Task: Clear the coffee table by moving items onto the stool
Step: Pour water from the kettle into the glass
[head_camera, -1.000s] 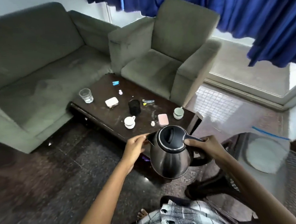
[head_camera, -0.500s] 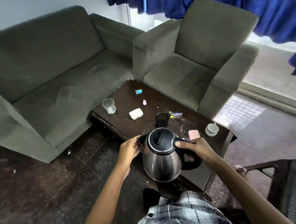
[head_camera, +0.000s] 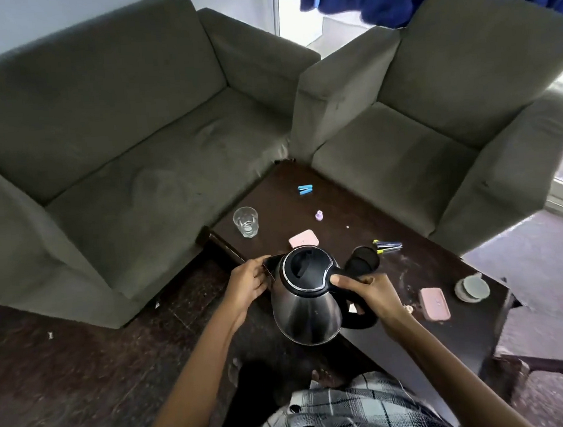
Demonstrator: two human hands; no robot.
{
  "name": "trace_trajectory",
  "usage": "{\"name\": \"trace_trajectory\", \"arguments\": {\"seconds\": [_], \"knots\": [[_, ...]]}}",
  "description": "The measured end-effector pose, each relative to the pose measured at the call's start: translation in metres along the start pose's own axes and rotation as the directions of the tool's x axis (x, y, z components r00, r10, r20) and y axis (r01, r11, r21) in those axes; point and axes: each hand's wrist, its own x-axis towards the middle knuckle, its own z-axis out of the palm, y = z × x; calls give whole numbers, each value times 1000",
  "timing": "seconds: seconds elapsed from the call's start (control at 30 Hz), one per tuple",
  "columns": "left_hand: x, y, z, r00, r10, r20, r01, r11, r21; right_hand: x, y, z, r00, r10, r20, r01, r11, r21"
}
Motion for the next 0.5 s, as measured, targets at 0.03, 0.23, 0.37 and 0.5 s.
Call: {"name": "trace_trajectory", "arguments": {"seconds": [0.03,0.23,0.37,0.5], "knots": [[10,8,-7,1000,-16,9,16,1000,-12,6,-6,10,1000,7,-20,-7,1000,-13],[76,58,-53,992,-62,108,56,997,58,46,-34,79,986,93,-139,-94,996,1],[122,87,-79,981,-107,160,90,990,110,61,-63,120,965,145,-216,-145,989,19],[162,106,-92,967,-166,191,134,976,171,78,-80,145,940,147,-309,-157,988,-8]]}}
